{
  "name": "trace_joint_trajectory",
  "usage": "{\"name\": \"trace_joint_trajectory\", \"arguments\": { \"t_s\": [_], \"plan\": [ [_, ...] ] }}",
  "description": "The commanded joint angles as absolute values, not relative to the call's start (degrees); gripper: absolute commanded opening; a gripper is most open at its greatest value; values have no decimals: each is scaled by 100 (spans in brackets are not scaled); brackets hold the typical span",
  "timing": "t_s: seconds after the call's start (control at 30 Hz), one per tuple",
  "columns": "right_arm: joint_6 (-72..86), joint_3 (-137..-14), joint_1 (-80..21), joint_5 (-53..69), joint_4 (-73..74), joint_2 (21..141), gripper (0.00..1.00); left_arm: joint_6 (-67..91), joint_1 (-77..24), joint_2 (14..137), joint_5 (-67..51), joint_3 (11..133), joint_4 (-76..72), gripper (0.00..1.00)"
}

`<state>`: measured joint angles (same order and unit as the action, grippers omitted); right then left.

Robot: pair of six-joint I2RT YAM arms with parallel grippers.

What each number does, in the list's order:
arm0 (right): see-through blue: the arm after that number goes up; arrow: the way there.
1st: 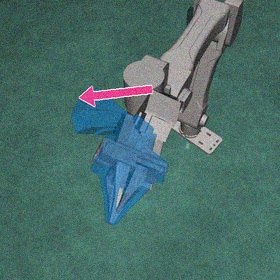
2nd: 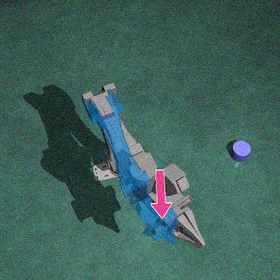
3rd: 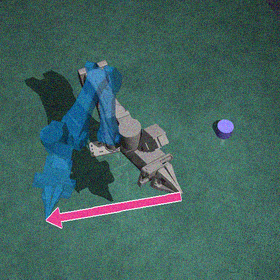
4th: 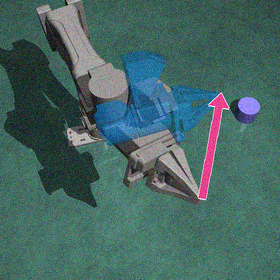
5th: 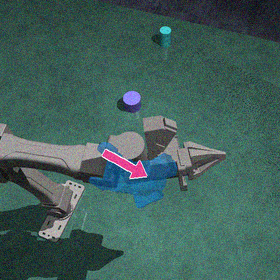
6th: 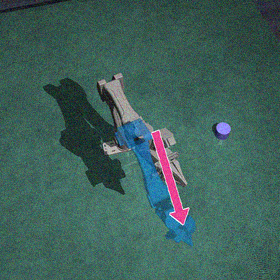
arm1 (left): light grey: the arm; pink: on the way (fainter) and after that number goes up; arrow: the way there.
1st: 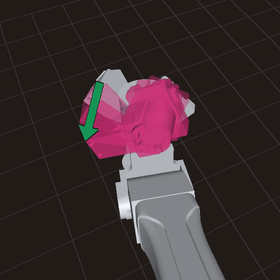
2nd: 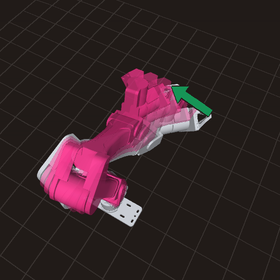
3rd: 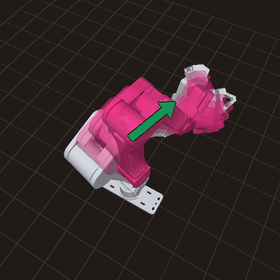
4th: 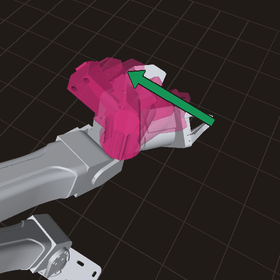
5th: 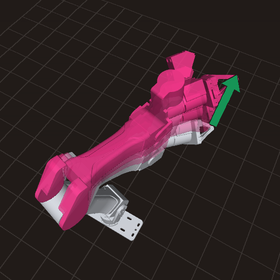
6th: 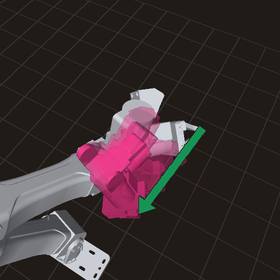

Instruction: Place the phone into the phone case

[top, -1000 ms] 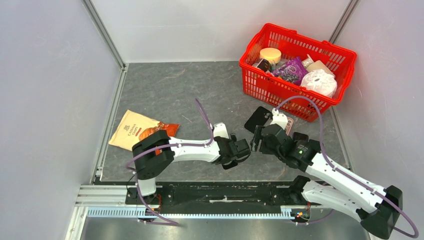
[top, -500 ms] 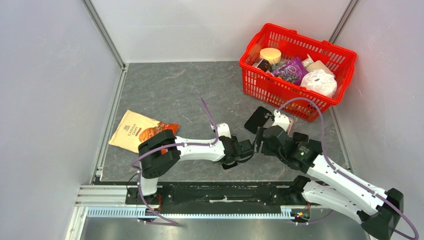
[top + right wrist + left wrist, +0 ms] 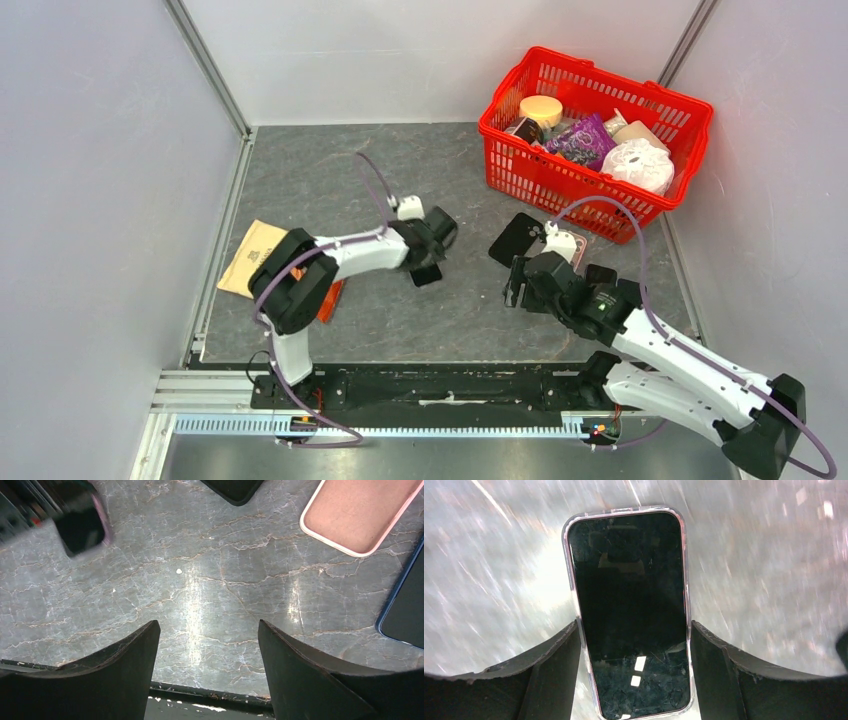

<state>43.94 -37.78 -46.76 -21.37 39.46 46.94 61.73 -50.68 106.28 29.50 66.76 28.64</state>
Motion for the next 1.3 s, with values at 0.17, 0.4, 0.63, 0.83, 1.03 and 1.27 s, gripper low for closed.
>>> {"name": "trace_joint_trajectory", "arguments": {
  "t_s": [0.17,0.4,0.63,0.83,1.03,1.27],
  "plan": [
    [4329,-3850,-4676,-2118,3491,5128,80,2566,-3196,11140,1873,7923,1762,58],
    [4302,-3816,-4623,-2074,3454,5188,80,1430,-2879,11873,1040,8840,2153,68],
    [4303,-3700,-4562,-2026,3549,5001,87,1357,-2861,11911,1034,8614,2089,85],
    [4269,-3760,-4544,-2066,3702,4890,100,1395,-2855,11539,1318,8485,1968,90],
    [4276,-3924,-4506,-2277,3967,4729,99,1496,-2862,10957,1473,8327,1738,91],
    [4364,-4301,-4332,-2948,4570,4590,99,1810,-3470,10800,1014,8398,1632,85]
  ]
}}
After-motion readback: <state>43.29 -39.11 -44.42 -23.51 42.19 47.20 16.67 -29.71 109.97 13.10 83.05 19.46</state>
